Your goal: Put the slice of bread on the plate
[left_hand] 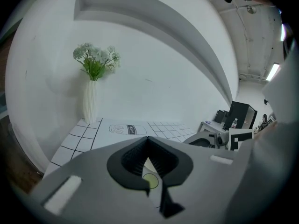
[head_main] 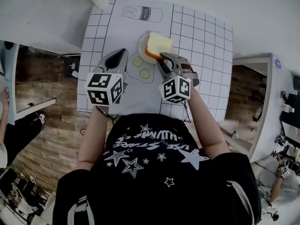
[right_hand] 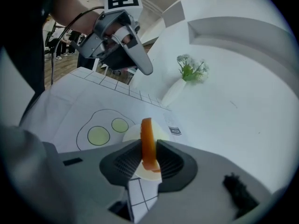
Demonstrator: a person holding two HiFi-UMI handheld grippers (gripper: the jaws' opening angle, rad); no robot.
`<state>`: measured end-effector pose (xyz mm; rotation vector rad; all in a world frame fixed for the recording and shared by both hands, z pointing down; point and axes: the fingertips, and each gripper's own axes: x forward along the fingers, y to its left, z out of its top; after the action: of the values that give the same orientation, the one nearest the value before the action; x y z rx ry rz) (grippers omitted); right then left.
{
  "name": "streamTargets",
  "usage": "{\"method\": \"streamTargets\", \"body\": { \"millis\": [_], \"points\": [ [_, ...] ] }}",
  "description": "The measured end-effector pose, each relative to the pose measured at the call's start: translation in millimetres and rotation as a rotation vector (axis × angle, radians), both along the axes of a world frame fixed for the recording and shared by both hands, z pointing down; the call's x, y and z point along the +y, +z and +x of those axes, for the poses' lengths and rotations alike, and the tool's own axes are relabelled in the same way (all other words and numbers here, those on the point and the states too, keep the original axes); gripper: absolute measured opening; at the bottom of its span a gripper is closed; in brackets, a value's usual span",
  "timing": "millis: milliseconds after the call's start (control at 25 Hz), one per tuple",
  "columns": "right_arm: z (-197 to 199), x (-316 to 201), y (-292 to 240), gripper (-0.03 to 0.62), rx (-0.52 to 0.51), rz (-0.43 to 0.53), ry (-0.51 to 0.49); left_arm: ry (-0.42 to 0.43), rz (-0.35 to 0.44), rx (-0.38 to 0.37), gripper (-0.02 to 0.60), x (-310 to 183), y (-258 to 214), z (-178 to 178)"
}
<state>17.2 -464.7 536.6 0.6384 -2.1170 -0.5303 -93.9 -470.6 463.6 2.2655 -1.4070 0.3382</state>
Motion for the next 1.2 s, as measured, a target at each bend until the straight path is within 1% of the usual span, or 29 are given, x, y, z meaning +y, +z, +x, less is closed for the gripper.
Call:
{"method": "streamTargets", "body": {
  "millis": [280,480,720,920,1080,1200],
  "points": [
    [-2,8,20,0.109,0.017,-0.045,-0.009,0.025,0.001,0.008,0.009,6,1,6],
    [-1,14,34,0.117,0.042,-0.102,-0.011,0.034,0.004,0.006,0.009,10,-1,7],
    [-4,16,41,0.124,0.060,-0.103,0.002,0.037,0.013,0.015,0.009,17,-3,2],
    [-7,19,43,0.135,0.033,-0.134,0.033,0.033,0.026,0.036,0.009,22,-6,-3],
    [-4,23,39,0.135,0.021,-0.130,0.067,0.036,0.033,0.035,0.009,29,-8,-8],
    [-2,27,28,0.135,-0.007,-0.111,0.089,0.043,0.040,0.034,0.009,35,-10,-12]
  ]
}}
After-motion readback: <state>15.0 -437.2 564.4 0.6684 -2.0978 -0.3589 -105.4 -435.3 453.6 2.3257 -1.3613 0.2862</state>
